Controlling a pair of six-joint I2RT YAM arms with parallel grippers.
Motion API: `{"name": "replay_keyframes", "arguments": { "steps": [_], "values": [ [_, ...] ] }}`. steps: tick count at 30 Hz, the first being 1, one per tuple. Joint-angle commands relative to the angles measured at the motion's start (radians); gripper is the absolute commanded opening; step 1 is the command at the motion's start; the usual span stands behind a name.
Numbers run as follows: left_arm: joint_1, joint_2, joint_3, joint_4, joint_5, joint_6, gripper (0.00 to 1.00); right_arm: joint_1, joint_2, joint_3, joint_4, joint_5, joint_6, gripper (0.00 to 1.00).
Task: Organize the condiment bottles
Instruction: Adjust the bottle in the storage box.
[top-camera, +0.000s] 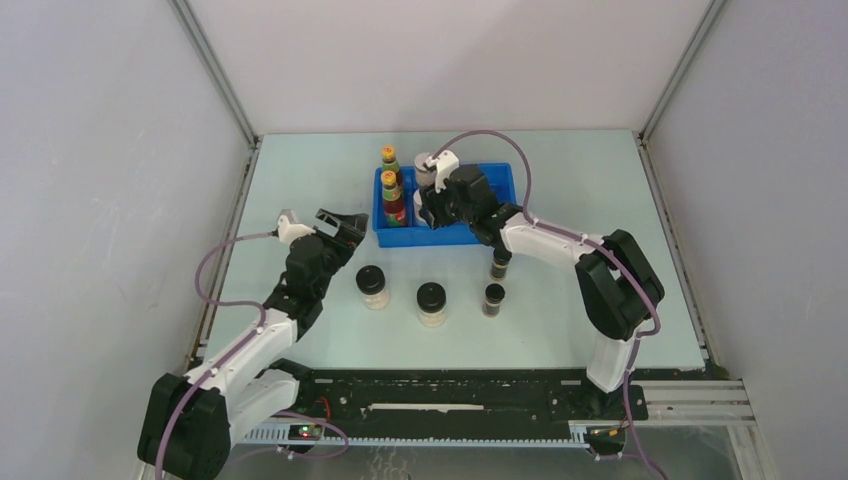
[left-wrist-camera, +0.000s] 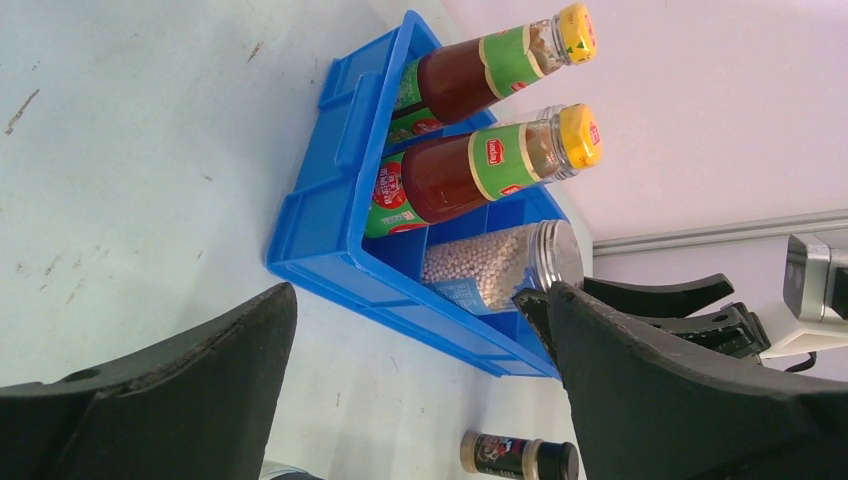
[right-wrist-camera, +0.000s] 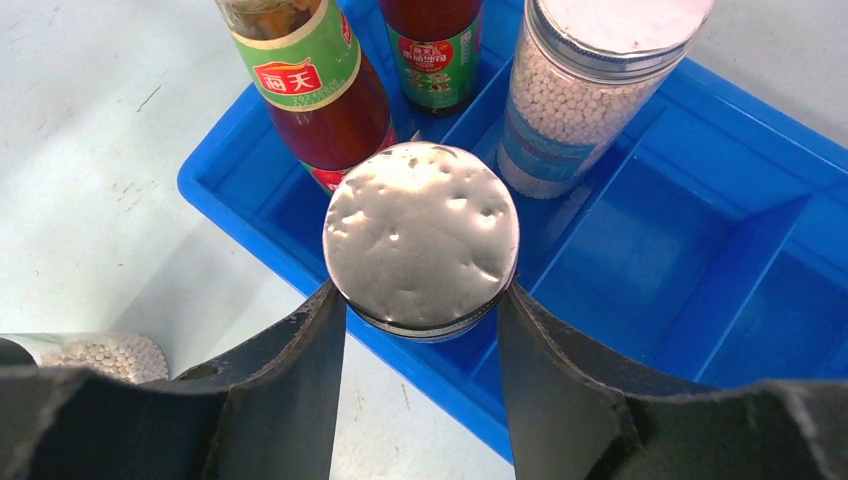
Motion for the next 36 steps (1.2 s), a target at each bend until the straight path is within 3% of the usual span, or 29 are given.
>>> {"name": "replay_keyframes", "arguments": {
  "steps": [1,36],
  "values": [
    [-0.006,-0.024,0.068,0.006,-0.016,0.035,1.00,0.021,-0.025,-0.011,0.014,0.012,0.026,0.00],
    [-0.006,-0.032,0.065,-0.001,-0.014,0.040,1.00,-0.015,0.089,0.039,-0.017,0.150,0.057,0.00]
  ]
}}
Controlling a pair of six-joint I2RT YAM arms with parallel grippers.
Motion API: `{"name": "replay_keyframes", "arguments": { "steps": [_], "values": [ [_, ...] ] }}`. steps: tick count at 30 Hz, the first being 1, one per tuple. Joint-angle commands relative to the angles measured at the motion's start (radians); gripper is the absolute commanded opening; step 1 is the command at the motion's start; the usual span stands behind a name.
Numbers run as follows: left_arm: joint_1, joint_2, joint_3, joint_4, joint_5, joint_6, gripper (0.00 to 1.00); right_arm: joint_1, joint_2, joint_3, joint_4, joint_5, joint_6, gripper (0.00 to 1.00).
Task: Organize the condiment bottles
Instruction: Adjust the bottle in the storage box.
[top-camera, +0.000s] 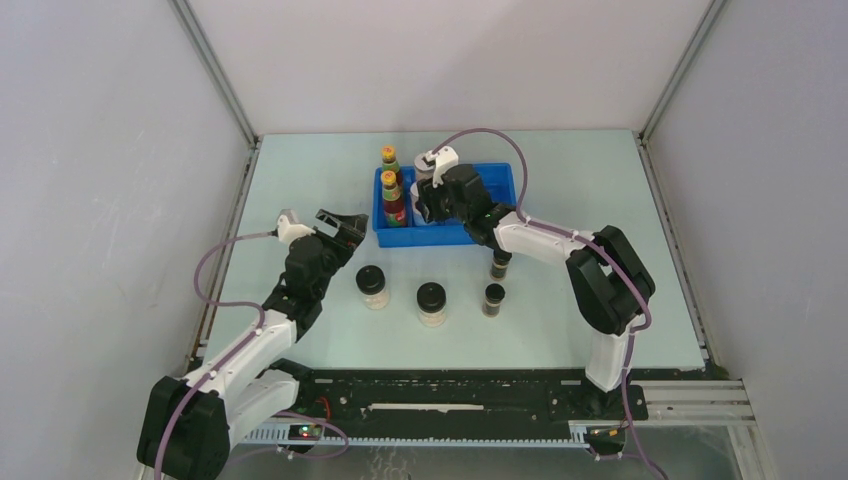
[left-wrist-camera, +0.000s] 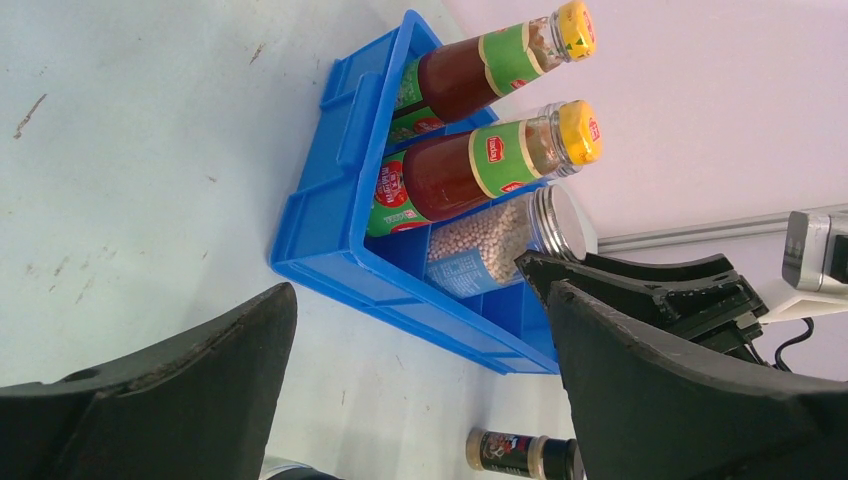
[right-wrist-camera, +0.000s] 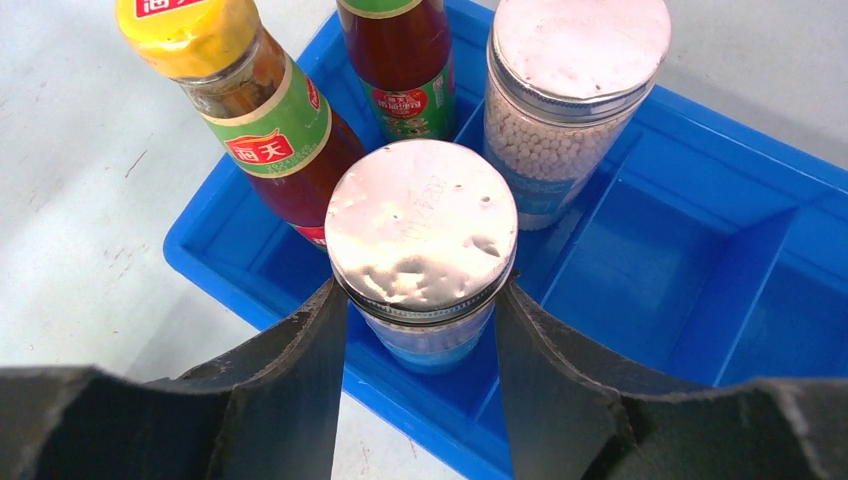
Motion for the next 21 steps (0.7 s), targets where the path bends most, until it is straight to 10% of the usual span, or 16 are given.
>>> {"name": "replay_keyframes", "arguments": {
  "steps": [1,12,21],
  "values": [
    [-0.005,-0.014,0.065,0.014,-0.013,0.023,1.00,-0.015,0.038,0.008,-0.084,0.064,0.001,0.00],
    [-0.005,-0.017,0.062,0.016,-0.006,0.018,1.00,-0.006,0.019,-0.017,-0.113,0.082,0.024,0.00],
    [-0.005,-0.031,0.052,0.016,-0.012,0.014,1.00,0.000,0.011,-0.017,-0.135,0.076,0.039,0.46]
  ]
}}
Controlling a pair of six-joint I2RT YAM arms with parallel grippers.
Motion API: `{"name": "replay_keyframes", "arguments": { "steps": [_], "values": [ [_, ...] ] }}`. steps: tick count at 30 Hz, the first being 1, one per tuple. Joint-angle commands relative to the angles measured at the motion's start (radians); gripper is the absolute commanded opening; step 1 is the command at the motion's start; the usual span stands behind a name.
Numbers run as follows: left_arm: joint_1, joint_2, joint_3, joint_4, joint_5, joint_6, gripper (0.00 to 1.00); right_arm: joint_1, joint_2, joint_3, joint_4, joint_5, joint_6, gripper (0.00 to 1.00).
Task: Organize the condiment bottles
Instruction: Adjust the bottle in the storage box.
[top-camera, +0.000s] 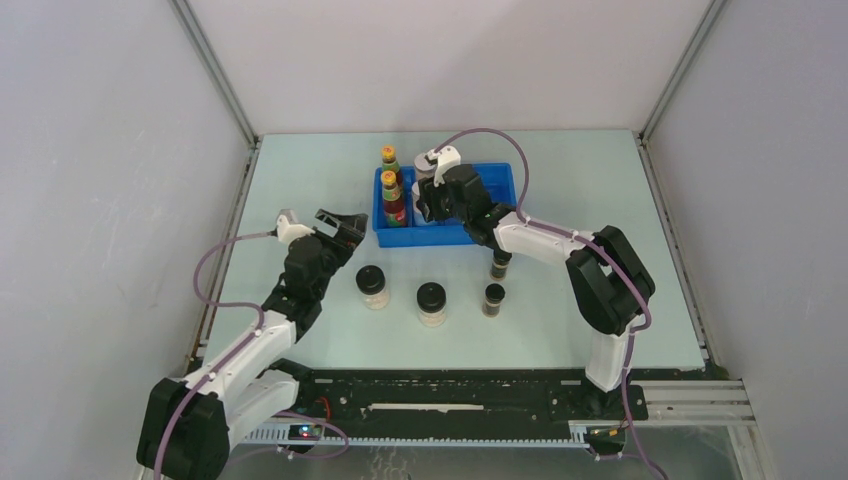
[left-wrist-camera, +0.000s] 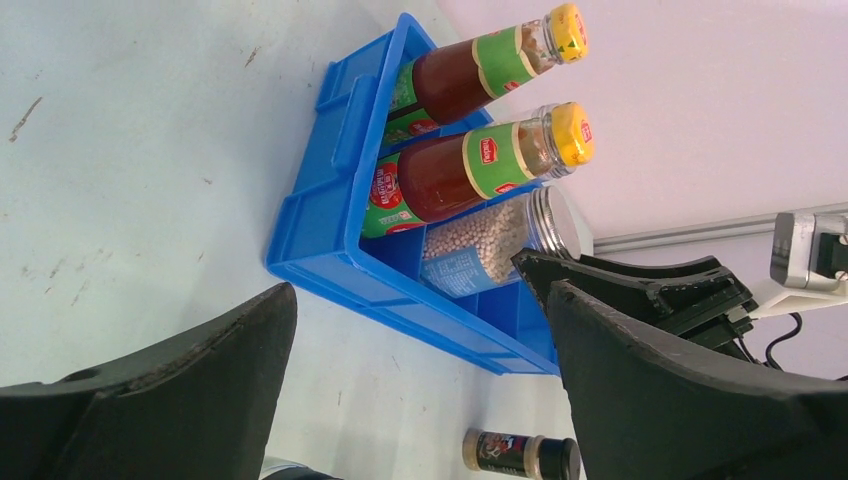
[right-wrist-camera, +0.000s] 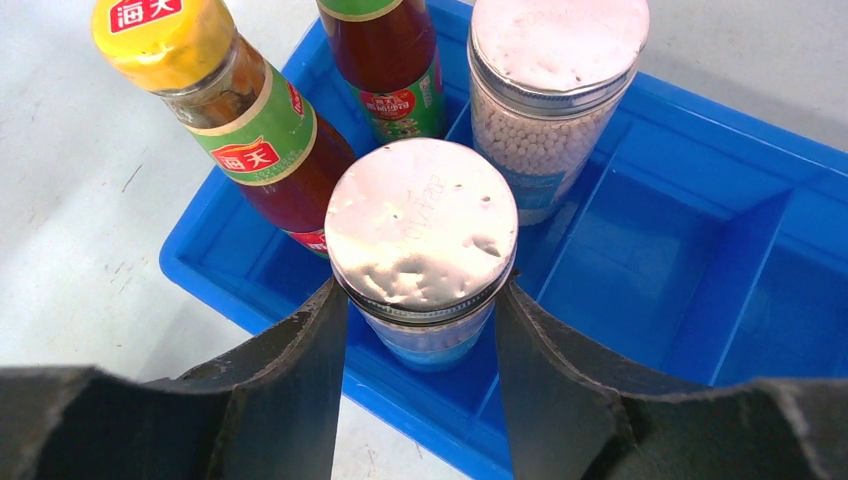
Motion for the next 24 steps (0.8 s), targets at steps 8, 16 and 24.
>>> {"name": "replay_keyframes", "arguments": {
  "steps": [8,16,24],
  "values": [
    [-0.005,-0.025,0.051,0.018,-0.010,0.010,1.00,0.017,-0.007,-0.018,-0.147,0.047,0.003,0.57],
    [-0.005,-0.034,0.051,0.017,-0.005,0.009,1.00,0.033,-0.027,-0.034,-0.177,0.057,0.020,0.59],
    [-0.009,-0.048,0.047,0.014,-0.003,0.007,1.00,0.042,-0.058,-0.055,-0.192,0.059,0.029,0.61]
  ]
}}
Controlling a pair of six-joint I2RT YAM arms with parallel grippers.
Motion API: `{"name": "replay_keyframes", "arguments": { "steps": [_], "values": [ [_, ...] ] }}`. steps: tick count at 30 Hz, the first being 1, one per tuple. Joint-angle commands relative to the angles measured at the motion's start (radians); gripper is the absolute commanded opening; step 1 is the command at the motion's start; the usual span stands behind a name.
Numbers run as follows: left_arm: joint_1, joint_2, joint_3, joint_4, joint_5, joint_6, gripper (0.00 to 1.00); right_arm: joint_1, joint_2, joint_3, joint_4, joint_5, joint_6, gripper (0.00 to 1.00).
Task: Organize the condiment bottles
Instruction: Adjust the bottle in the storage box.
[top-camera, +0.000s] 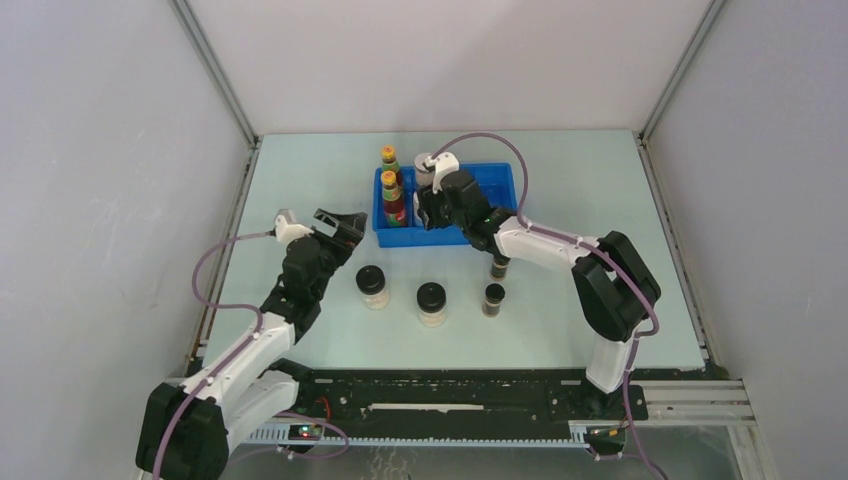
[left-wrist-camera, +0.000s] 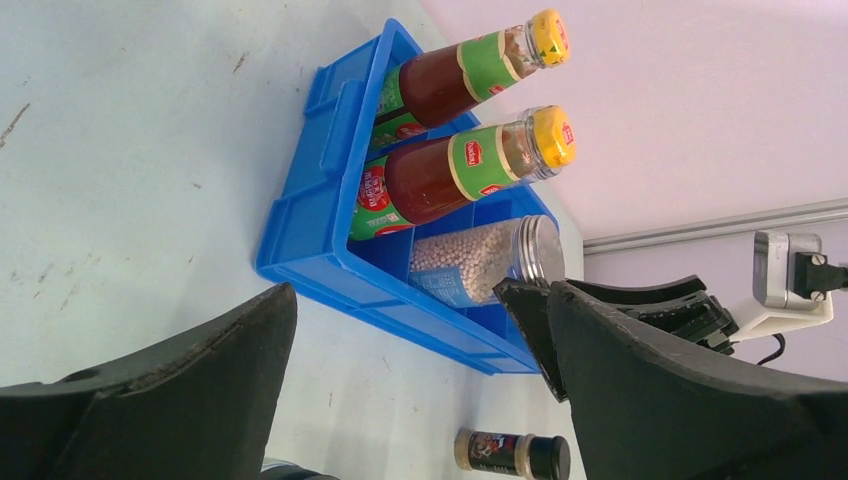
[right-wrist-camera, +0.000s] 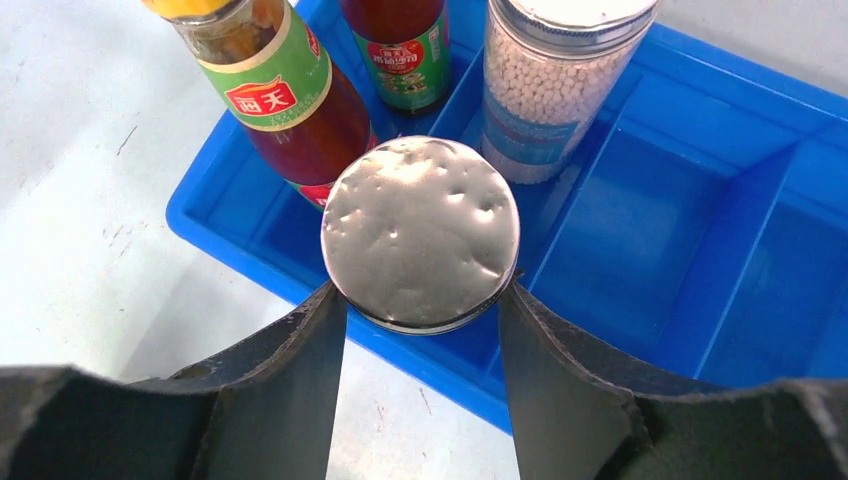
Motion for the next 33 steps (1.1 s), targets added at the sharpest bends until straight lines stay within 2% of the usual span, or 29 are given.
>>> {"name": "replay_keyframes", "arguments": {
  "steps": [1,7,19,25,33],
  "values": [
    [-0.009,-0.028,0.048,0.010,-0.006,0.008,1.00,0.011,-0.019,-0.032,-0.126,0.017,0.022,0.62],
    [-0.011,-0.051,0.043,-0.011,-0.018,0.017,1.00,0.026,-0.032,-0.032,-0.135,0.021,0.023,0.65],
    [-0.019,-0.114,0.038,-0.088,-0.048,0.047,1.00,0.066,-0.099,-0.032,-0.162,0.043,0.014,0.66],
    [-0.028,-0.177,0.068,-0.189,-0.042,0.107,1.00,0.076,-0.192,-0.032,-0.202,0.066,0.007,0.66],
    [-0.088,-0.227,0.147,-0.412,-0.018,0.233,1.00,0.058,-0.341,-0.031,-0.288,0.100,0.017,0.67]
  ]
}}
